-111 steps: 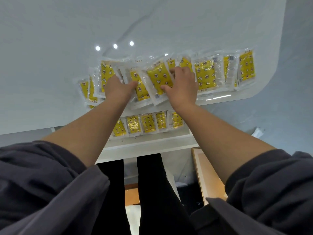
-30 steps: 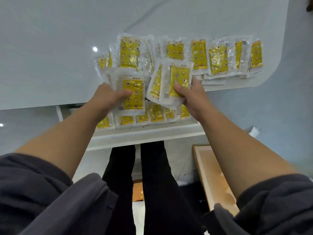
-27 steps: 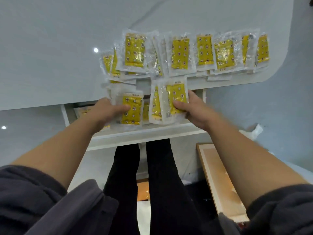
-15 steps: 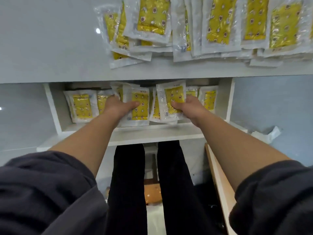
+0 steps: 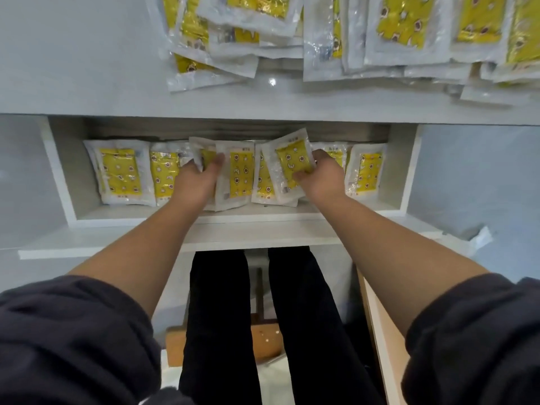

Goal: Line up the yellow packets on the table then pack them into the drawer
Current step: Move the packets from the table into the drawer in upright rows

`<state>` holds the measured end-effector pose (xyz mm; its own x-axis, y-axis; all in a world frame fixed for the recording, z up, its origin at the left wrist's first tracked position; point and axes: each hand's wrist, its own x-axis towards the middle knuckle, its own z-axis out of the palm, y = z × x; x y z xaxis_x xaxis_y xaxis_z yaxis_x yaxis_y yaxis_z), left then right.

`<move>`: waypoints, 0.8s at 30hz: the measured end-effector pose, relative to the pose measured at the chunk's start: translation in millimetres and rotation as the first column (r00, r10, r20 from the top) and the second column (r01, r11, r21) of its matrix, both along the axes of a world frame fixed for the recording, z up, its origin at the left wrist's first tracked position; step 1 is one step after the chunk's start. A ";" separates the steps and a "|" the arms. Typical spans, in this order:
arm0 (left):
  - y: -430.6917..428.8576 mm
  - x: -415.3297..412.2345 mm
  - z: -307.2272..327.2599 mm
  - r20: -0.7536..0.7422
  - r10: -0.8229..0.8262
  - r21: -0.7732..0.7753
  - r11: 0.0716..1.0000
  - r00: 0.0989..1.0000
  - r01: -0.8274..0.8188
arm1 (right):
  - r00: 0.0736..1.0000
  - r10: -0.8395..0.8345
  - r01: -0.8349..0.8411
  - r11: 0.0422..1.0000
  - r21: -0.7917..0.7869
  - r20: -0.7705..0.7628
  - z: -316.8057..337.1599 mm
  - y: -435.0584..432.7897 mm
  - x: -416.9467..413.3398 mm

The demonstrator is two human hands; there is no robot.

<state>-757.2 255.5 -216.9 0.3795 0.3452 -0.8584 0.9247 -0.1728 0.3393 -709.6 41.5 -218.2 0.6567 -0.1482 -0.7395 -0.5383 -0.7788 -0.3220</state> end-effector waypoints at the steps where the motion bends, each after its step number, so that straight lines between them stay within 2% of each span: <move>1: 2.6 -0.7 1.8 0.005 -0.024 0.019 1.000 1.000 0.024 | 1.000 -0.004 0.004 1.000 -0.007 -0.001 3.1 -2.1 0.5; 6: 9.2 -1.5 6.5 -0.001 -0.046 0.103 0.994 0.999 0.046 | 0.996 -0.091 0.091 0.996 0.009 -0.011 7.5 -29.8 -2.6; 9: 12.2 -6.7 4.3 0.006 0.000 0.102 0.995 1.000 -0.001 | 0.989 -0.148 0.146 0.988 -0.052 -0.031 5.4 -50.5 -9.3; 11: 14.8 -10.2 3.6 0.004 -0.008 0.107 0.994 1.000 0.008 | 0.989 -0.117 0.104 0.985 -0.134 -0.088 3.0 -60.3 -12.1; 14: 23.7 -14.4 4.7 -0.003 -0.101 0.167 0.981 0.995 0.100 | 0.980 -0.011 -0.046 0.958 -0.282 -0.198 8.7 -58.8 -11.8; 16: 32.8 -16.6 7.0 -0.005 -0.178 0.218 0.960 0.984 0.175 | 0.963 0.131 -0.225 0.874 -0.431 -0.237 14.2 -51.2 -11.5; 18: 42.3 -18.0 8.2 -0.014 -0.223 0.234 0.947 0.975 0.220 | 0.932 0.324 -0.361 0.772 -0.523 -0.164 16.8 -37.8 -11.6; 20: 50.1 -19.1 8.1 -0.017 -0.262 0.242 0.935 0.965 0.258 | 0.867 0.497 -0.450 0.745 -0.493 -0.040 15.8 -16.5 -10.5; 22: 56.4 -19.2 7.9 -0.017 -0.296 0.254 0.923 0.955 0.290 | 0.772 0.634 -0.577 0.727 -0.372 0.041 11.0 9.8 -9.3; 24: 63.2 -17.9 3.6 -0.022 -0.312 0.285 0.909 0.950 0.305 | 0.666 0.743 -0.714 0.661 -0.232 0.067 5.7 38.7 -7.3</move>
